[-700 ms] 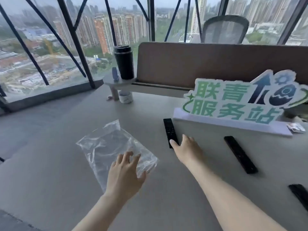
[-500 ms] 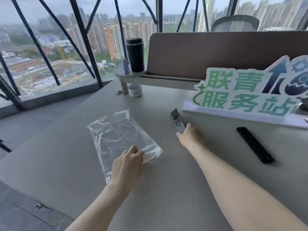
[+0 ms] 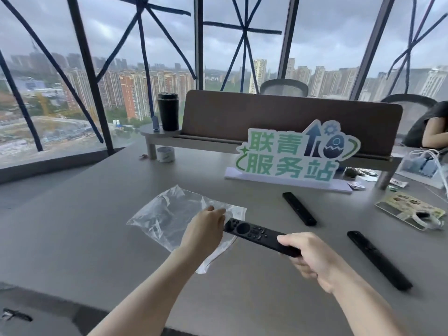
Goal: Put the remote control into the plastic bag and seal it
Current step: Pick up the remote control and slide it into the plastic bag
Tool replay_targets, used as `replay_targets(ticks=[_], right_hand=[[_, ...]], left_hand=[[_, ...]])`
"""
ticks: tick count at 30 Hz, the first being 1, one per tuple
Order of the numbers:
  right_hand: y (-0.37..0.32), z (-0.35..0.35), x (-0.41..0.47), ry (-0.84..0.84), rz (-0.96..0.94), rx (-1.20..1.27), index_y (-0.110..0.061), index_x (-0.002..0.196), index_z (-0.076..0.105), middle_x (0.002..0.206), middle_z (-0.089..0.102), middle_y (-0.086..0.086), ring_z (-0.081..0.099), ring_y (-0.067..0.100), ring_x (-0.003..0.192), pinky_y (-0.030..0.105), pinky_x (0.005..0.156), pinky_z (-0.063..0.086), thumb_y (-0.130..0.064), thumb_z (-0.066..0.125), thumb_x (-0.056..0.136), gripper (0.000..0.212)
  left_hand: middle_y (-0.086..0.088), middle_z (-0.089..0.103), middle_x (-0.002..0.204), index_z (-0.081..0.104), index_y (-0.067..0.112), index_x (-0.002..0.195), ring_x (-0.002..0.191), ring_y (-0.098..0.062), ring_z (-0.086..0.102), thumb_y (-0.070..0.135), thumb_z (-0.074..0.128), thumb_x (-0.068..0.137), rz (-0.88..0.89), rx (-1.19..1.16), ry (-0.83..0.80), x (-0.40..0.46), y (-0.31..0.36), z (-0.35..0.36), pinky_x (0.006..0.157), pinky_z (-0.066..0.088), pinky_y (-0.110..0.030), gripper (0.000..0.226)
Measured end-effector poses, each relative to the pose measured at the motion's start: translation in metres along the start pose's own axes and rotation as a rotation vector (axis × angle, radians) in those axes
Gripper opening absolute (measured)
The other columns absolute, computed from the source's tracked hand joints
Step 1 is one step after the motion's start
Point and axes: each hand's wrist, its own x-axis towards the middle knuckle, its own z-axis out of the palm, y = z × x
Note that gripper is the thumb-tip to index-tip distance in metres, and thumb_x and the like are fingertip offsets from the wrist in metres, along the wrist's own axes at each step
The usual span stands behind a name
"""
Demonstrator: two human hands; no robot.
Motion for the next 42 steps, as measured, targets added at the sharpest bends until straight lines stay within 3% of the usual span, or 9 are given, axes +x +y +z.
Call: replay_targets(ticks=[4,8,12,17,22,29,34,38,42], right_hand=[[0.004,0.011,0.004,0.064,-0.044,-0.093,-0.013,0.073,0.049,0.049,0.038,-0.006,0.024,0.011,0.038,0.023,0.041,0.019,-0.039,0.062,0.090,0.034],[0.016,0.020,0.011,0.106,-0.078,0.103,-0.007,0.088,0.070,0.069,0.072,0.003,0.031,0.012,0.036,0.019,0.035,0.023,-0.022,0.057,0.095,0.021],[0.043,-0.017,0.023,0.380,-0.040,0.075,-0.010,0.088,0.069,0.071,0.071,0.004,0.036,0.011,0.032,0.019,0.035,0.027,-0.013,0.053,0.093,0.017],[0.053,-0.070,0.076,0.678,-0.032,-0.254,-0.004,0.092,0.064,0.089,0.070,0.015,0.063,0.033,0.080,0.038,0.069,0.048,-0.025,0.049,0.092,0.026],[0.051,-0.080,0.135,0.753,0.090,-0.588,-0.005,0.115,0.062,0.114,0.067,0.017,0.063,0.035,0.106,0.039,0.081,0.047,-0.050,0.045,0.092,0.053],[0.053,-0.076,0.142,0.565,0.117,-0.683,-0.014,0.092,0.057,0.083,0.065,0.007,0.066,0.031,0.083,0.031,0.067,0.047,-0.040,0.055,0.083,0.028],[0.050,-0.089,0.066,0.272,0.070,0.170,-0.013,0.076,0.053,0.044,0.040,-0.001,0.024,0.011,0.029,0.016,0.034,0.018,-0.034,0.053,0.094,0.027],[0.045,-0.099,-0.018,0.092,0.008,0.359,-0.013,0.067,0.048,0.043,0.027,-0.002,0.012,0.010,0.033,0.021,0.039,0.007,-0.029,0.050,0.094,0.031],[0.038,-0.083,-0.045,-0.051,0.092,0.133,-0.017,0.065,0.047,0.045,0.026,-0.004,0.010,0.012,0.040,0.030,0.049,0.004,-0.031,0.052,0.092,0.031]], left_hand=[[-0.009,0.061,0.094,0.066,0.012,0.106,0.081,-0.031,0.062,0.016,0.041,0.095,0.033,-0.073,0.000,-0.005,0.037,0.012,0.072,0.050,-0.040,0.028],[-0.010,0.059,0.086,0.067,0.005,0.095,0.075,-0.030,0.059,0.015,0.043,0.093,0.003,-0.130,0.008,-0.006,0.051,0.023,0.072,0.049,-0.040,0.026],[-0.011,0.060,0.087,0.068,0.004,0.095,0.080,-0.029,0.058,0.017,0.045,0.093,-0.028,-0.105,0.004,-0.008,0.050,0.027,0.072,0.047,-0.039,0.026],[-0.006,0.065,0.104,0.064,0.022,0.118,0.099,-0.028,0.060,0.025,0.054,0.090,-0.069,-0.111,-0.028,-0.015,0.047,0.027,0.080,0.044,-0.033,0.031],[0.007,0.070,0.098,0.069,0.029,0.105,0.088,-0.018,0.064,0.028,0.052,0.089,-0.051,-0.012,-0.078,-0.028,0.032,0.026,0.072,0.049,-0.029,0.024],[-0.005,0.064,0.065,0.065,0.013,0.074,0.064,-0.025,0.058,0.032,0.049,0.090,-0.087,-0.021,-0.066,-0.015,0.033,0.030,0.059,0.047,-0.035,0.030],[-0.010,0.072,0.078,0.067,0.014,0.075,0.066,-0.022,0.055,0.027,0.050,0.089,-0.074,-0.156,-0.025,0.004,0.058,0.040,0.065,0.047,-0.036,0.026],[0.001,0.073,0.080,0.074,0.019,0.096,0.073,-0.018,0.063,0.027,0.052,0.091,-0.042,-0.316,0.032,0.019,0.093,0.033,0.062,0.044,-0.027,0.024],[0.005,0.064,0.074,0.068,0.031,0.077,0.074,-0.016,0.058,0.027,0.051,0.088,0.018,-0.316,0.008,0.022,0.117,0.033,0.067,0.044,-0.030,0.020]])
